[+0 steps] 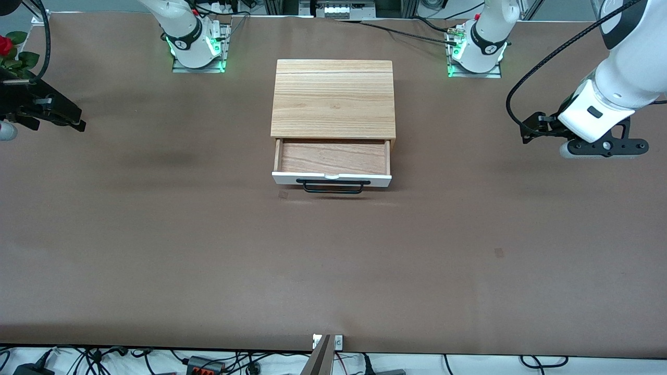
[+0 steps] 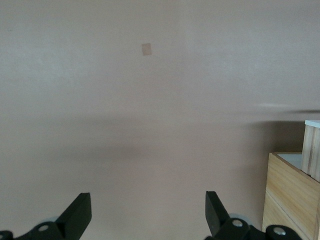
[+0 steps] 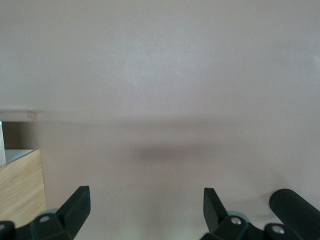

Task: Pull top drawer with both arms simultaneously

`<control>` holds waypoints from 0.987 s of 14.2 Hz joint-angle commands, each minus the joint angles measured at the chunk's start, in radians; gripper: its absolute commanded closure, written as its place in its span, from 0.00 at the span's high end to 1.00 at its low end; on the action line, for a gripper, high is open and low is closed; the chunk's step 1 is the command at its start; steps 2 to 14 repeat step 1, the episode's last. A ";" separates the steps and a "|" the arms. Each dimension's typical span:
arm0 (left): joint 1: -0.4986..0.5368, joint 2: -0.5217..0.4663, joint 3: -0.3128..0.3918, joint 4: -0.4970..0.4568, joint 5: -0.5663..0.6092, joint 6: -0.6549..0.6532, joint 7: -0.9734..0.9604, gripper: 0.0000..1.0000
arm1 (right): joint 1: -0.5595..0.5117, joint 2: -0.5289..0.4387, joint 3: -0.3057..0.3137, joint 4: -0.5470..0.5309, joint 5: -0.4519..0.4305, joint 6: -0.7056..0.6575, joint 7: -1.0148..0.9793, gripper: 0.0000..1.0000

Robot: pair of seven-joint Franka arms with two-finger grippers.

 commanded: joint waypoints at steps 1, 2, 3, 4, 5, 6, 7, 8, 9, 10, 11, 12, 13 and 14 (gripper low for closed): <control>0.005 -0.015 0.001 -0.017 -0.018 0.008 0.030 1.00 | 0.009 0.002 -0.002 0.016 0.008 -0.019 0.017 1.00; 0.005 -0.015 0.001 -0.017 -0.018 0.008 0.030 1.00 | 0.009 0.002 -0.002 0.016 0.008 -0.019 0.017 1.00; 0.005 -0.015 0.001 -0.017 -0.018 0.008 0.030 1.00 | 0.009 0.002 -0.002 0.016 0.008 -0.019 0.017 1.00; 0.005 -0.015 0.001 -0.017 -0.018 0.008 0.030 1.00 | 0.009 0.002 -0.002 0.016 0.008 -0.019 0.017 1.00; 0.005 -0.015 0.001 -0.017 -0.018 0.008 0.030 1.00 | 0.009 0.002 -0.002 0.016 0.008 -0.019 0.017 1.00; 0.005 -0.015 0.001 -0.017 -0.018 0.008 0.030 1.00 | 0.009 0.002 -0.002 0.016 0.008 -0.019 0.017 1.00; 0.005 -0.015 0.001 -0.017 -0.018 0.008 0.030 1.00 | 0.009 0.002 -0.002 0.016 0.008 -0.019 0.017 1.00; 0.005 -0.015 0.001 -0.017 -0.018 0.008 0.030 1.00 | 0.009 0.002 -0.002 0.016 0.008 -0.019 0.017 1.00; 0.005 -0.015 0.001 -0.017 -0.018 0.008 0.030 1.00 | 0.009 0.002 -0.002 0.016 0.008 -0.019 0.017 1.00; 0.005 -0.015 0.001 -0.017 -0.018 0.008 0.030 1.00 | 0.009 0.002 -0.002 0.016 0.008 -0.019 0.017 1.00; 0.005 -0.015 0.001 -0.017 -0.018 0.008 0.030 1.00 | 0.009 0.002 -0.002 0.016 0.008 -0.019 0.017 1.00; 0.005 -0.015 0.001 -0.017 -0.018 0.008 0.030 1.00 | 0.009 0.002 -0.002 0.016 0.008 -0.019 0.017 1.00; 0.005 -0.015 0.001 -0.017 -0.018 0.008 0.030 1.00 | 0.009 0.002 -0.002 0.016 0.008 -0.019 0.017 1.00; 0.005 -0.015 0.001 -0.017 -0.018 0.008 0.030 1.00 | 0.009 0.002 -0.002 0.016 0.008 -0.019 0.017 1.00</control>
